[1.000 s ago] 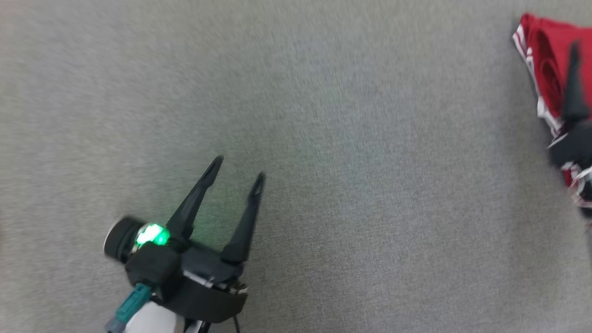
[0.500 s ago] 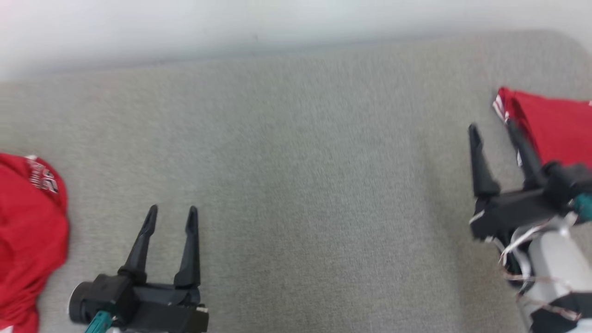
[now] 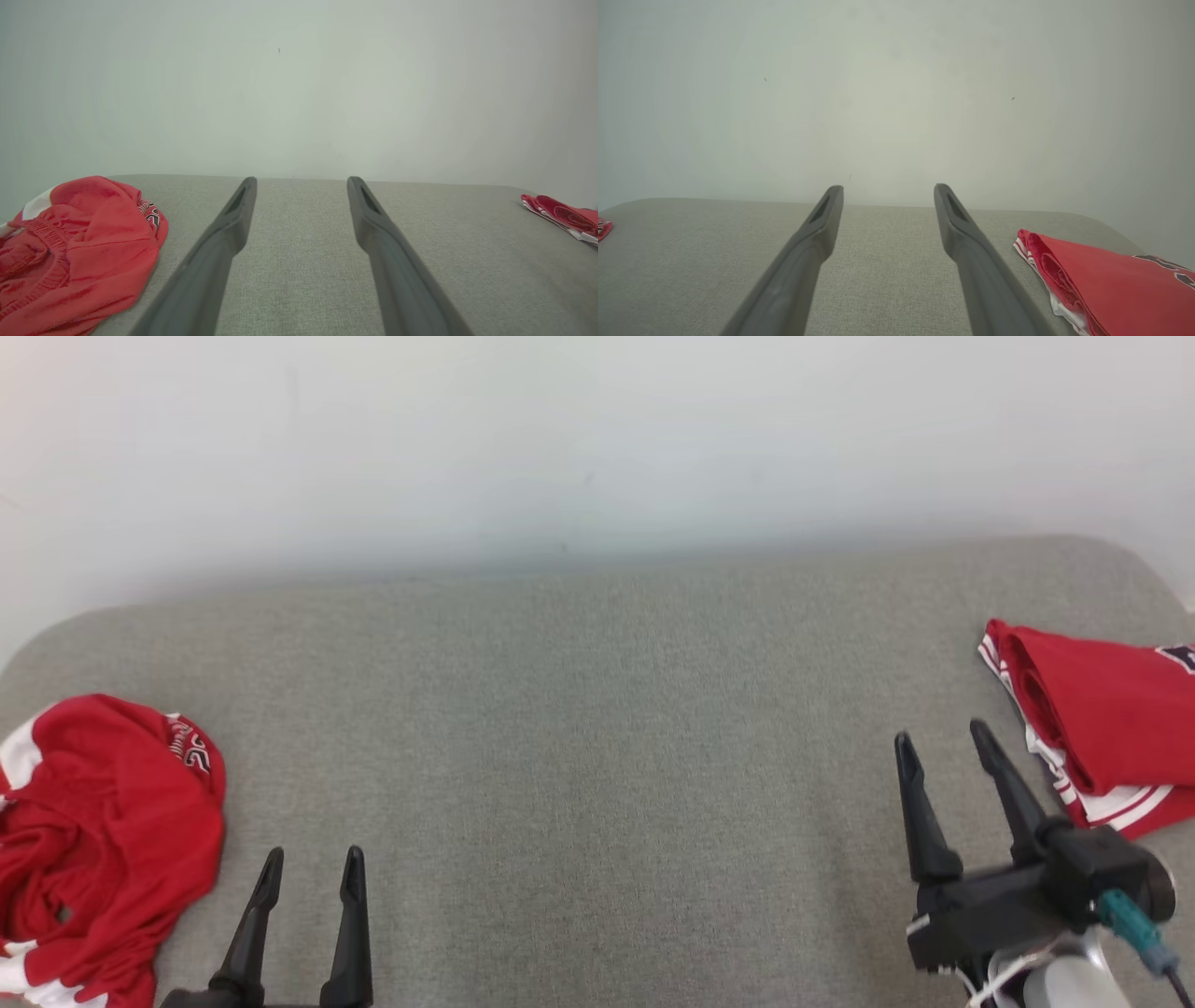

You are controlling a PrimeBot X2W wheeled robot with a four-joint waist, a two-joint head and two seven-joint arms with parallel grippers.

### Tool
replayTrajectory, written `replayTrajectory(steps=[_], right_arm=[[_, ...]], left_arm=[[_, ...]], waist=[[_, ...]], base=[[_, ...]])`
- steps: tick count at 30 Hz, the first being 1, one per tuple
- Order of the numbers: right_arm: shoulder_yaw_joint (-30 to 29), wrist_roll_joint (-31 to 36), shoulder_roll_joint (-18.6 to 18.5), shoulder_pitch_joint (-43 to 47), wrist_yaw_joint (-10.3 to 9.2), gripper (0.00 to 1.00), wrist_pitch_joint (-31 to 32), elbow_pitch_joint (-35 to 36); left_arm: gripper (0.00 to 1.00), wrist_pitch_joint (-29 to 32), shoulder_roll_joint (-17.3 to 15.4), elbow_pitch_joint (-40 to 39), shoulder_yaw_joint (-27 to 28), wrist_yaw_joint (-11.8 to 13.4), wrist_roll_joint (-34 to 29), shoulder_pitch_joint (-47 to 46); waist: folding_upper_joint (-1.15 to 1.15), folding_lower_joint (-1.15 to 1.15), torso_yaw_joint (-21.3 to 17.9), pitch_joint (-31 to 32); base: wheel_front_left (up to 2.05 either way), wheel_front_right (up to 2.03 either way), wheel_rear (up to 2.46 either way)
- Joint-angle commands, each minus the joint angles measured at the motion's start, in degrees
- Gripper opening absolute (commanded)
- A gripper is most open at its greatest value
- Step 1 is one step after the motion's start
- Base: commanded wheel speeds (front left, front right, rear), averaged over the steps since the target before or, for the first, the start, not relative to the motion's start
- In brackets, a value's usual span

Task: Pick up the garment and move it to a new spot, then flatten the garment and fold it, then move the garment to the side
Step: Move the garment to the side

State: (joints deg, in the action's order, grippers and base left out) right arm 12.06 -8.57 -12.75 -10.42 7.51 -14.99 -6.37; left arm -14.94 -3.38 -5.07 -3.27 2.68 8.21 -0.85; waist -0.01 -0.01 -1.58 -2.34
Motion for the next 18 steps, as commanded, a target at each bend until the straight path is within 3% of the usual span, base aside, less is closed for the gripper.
replayTrajectory(steps=[1,18], right_arm=[[-0.08,0.46,0.4,1.75,-0.04,1.0,-0.24,0.91],[-2.46,1.12,4.1,14.49,-0.04,1.0,-0.24,6.83]], left_arm=[[1.0,-0.28,0.05,-0.48,0.44,-0.23,-0.51,1.31],[1.0,-0.29,0.46,-0.67,0.74,-0.91,-1.16,6.96]], waist=[[0.01,0.01,0.77,1.74],[0.01,0.01,1.64,5.77]], base=[[0.0,0.0,0.0],[0.0,0.0,0.0]])
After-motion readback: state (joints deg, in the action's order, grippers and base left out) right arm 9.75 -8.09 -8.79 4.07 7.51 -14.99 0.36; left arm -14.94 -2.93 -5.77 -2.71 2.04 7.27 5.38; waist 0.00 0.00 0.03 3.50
